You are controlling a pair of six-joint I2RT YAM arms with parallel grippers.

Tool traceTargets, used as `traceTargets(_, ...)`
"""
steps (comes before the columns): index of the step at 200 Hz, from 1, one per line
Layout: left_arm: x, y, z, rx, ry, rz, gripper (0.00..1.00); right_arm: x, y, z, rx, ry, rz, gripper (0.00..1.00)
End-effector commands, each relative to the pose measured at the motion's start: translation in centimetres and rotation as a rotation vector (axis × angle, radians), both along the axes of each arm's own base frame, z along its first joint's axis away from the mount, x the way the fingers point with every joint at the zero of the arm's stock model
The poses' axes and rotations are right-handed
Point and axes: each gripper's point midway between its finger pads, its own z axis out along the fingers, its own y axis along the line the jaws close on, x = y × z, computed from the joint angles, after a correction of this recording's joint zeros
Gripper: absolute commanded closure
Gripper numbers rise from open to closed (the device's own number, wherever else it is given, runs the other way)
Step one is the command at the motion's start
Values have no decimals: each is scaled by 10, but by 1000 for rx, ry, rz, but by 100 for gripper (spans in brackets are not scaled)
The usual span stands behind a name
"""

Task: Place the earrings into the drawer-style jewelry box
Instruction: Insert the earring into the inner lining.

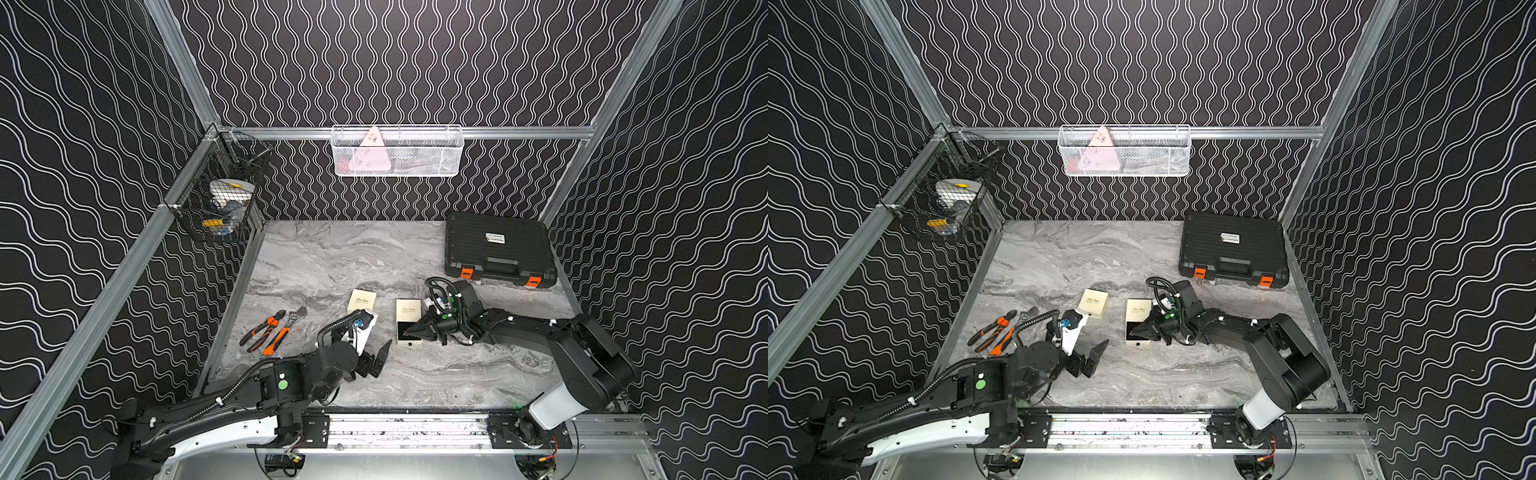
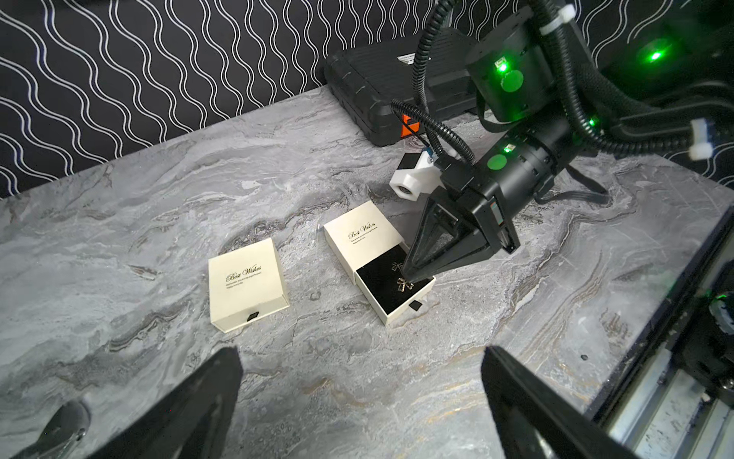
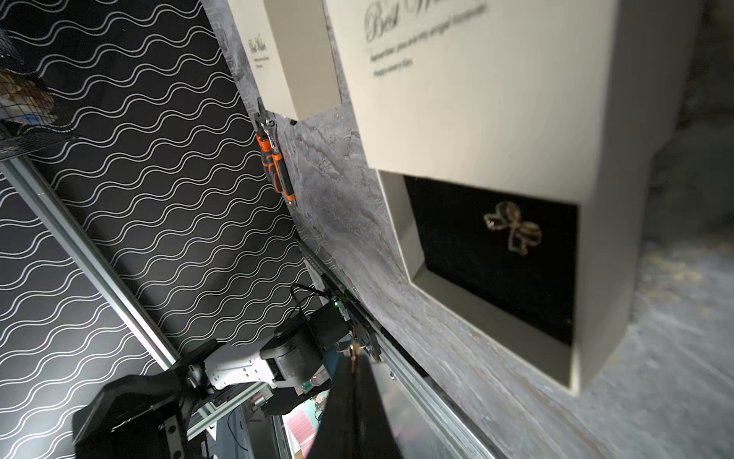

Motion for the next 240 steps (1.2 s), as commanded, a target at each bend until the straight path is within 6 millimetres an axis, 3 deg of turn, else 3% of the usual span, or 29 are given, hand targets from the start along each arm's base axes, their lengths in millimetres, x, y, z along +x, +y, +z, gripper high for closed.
traceTargets(1,2,-6,-4,-72,68,-9,1,8,8,4,46,-54,12,100)
traceTargets(42,14,-13,-10,-140,142,-21,1,14,9,-8,44,-72,-1,100)
traceTargets(135,19,-17,-22,-166,207,-35,1,30,1,-26,-30,-133,-49,100)
traceTargets(240,17,-18,-26,-165,219,-51,1,39,10,-30,-1,-138,-57,100)
